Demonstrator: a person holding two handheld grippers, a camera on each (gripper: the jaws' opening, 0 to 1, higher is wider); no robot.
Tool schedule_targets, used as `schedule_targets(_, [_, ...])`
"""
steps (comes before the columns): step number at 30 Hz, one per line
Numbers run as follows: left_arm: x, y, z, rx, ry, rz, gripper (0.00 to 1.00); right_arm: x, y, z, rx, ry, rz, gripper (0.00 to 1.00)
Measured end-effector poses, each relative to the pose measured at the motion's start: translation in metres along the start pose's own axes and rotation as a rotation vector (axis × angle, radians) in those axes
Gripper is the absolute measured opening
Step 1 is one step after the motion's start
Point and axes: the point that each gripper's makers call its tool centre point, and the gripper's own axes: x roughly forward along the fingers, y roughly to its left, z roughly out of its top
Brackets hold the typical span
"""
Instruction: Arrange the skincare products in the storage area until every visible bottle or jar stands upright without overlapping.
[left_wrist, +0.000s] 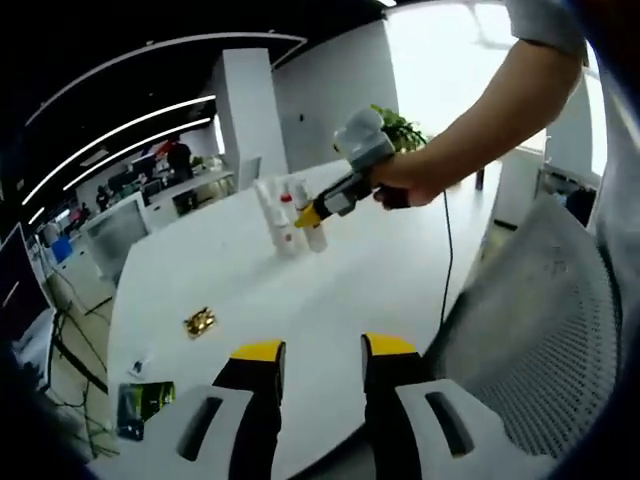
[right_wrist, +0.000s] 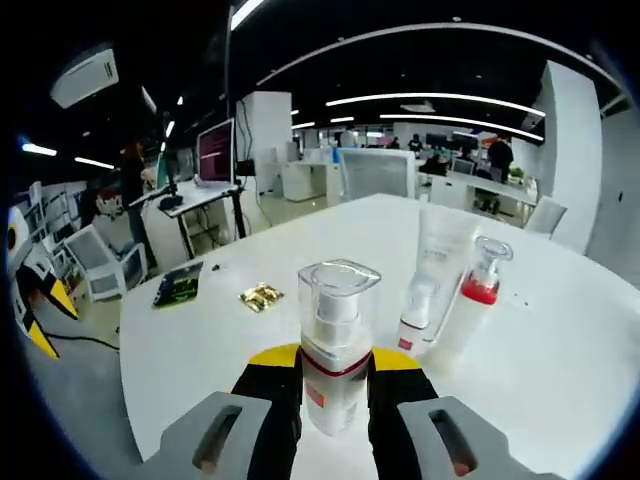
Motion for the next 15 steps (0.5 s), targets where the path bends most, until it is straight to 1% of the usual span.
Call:
schedule_targets(1, [0.0,0.001,0.0,-0.008,0.001,0.001,0.31,0.001,-0.005,-0.001,-0.006,0.003,-0.013,0.18])
schedule_targets(2, [-0.001,0.003,0.0,-0.017,0.001,0.004,0.31,0.002,-0.008,-0.001,0.005,0.002,-0.017,0.18])
schedule_targets(3, [-0.001,0.004,0.001,-0.024,-0.006,0.01,0.31,0.003,-0.011,-0.001,0.021,-0.004,-0.017,0.18])
schedule_targets(5, [-0.002,0.005,0.001,-0.032,-0.011,0.011,0.29,0.005,-0.013,-0.003,0.028,-0.006,-0.017,0.18])
schedule_targets(7, [-0.003,0.006,0.002,-0.026,-0.015,0.018,0.27,0.007,-0.016,-0.006,0.034,-0.011,-0.013,0.18])
schedule_targets(10, [-0.002,0.007,0.002,-0.028,-0.02,0.018,0.26,0.01,-0.024,-0.006,0.04,-0.022,-0.033,0.18])
schedule_targets(13, [-0.001,0.009,-0.001,-0.02,-0.006,0.022,0.25,0.012,-0.029,-0.005,0.06,-0.042,-0.047,0.18])
schedule_targets(15, [0.0,0.011,-0.006,0.015,0.018,0.036,0.23,0.015,-0.032,-0.007,0.045,-0.041,-0.05,0.18])
